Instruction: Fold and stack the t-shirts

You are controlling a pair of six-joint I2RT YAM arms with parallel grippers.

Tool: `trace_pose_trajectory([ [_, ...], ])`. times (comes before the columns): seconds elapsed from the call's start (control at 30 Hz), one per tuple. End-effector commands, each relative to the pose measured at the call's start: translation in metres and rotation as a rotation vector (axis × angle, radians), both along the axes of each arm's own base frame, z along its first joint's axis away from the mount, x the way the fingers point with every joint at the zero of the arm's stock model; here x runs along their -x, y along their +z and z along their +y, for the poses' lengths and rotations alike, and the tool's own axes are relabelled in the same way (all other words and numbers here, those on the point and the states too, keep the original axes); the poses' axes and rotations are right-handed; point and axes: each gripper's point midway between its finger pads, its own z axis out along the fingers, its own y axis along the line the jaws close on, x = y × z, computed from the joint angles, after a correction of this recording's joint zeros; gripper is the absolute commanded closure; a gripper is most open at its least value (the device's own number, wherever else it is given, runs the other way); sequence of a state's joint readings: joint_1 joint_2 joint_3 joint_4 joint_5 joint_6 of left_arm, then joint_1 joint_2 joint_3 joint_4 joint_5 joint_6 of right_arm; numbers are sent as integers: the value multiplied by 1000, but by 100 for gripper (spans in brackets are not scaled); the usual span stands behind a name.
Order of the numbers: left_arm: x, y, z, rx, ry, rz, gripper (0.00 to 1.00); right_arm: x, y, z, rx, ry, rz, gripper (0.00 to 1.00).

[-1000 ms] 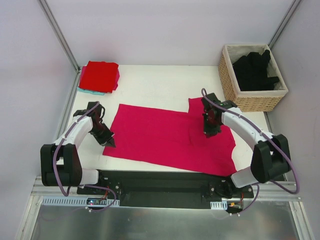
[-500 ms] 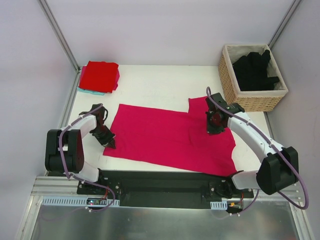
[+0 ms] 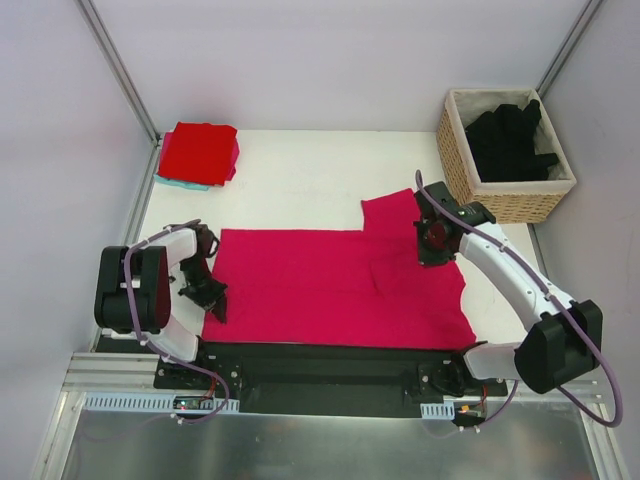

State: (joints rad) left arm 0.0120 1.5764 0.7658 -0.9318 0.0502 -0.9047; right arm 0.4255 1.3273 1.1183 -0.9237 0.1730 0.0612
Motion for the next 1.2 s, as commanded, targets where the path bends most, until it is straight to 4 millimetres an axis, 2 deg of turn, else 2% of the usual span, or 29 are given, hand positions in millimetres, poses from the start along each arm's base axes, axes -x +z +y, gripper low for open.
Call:
trace_pose_trajectory([
  [0.0, 47, 5, 24, -195, 47, 223, 100, 1, 31, -9, 30, 41, -61, 99],
  [0.1, 44, 5, 33, -244, 37, 230, 100, -1, 39, -10, 25, 37, -76, 99],
  [0.33, 14, 4, 41, -244, -53, 105, 100, -3, 42, -6, 16, 86, -73, 99],
  [0.6, -30, 22, 34, -180, -78, -165, 100, -6, 39, 0, -7, 86, -62, 99],
  [0.8, -33, 26, 27, -138, -90, -190, 100, -12, 39, 5, -15, 82, -61, 99],
  [0.9, -47, 32, 17, -71, -119, -280, 100, -16, 35, 11, -38, 90, -65, 99],
  [0.93, -57, 41, 11, -38, -130, -357, 100, -16, 29, 12, -48, 97, -55, 99],
  [0.97, -73, 47, 5, 1, -163, -447, 100, -26, 26, 19, -80, 109, -84, 99],
  [1.0, -88, 58, 1, 26, -179, -530, 95, -27, 20, 31, -149, 138, -66, 99],
  [1.03, -100, 74, -7, 65, -198, -624, 90, -29, 10, 35, -204, 137, -29, 99],
  [1.1, -130, 103, -11, 79, -255, -777, 83, -42, 2, 44, -277, 127, -18, 99],
  [1.13, -139, 116, -12, 86, -271, -827, 79, -48, -13, 39, -282, 96, 33, 99],
  [1.17, -146, 126, -15, 99, -297, -868, 77, -57, -14, 39, -294, 87, 41, 99],
])
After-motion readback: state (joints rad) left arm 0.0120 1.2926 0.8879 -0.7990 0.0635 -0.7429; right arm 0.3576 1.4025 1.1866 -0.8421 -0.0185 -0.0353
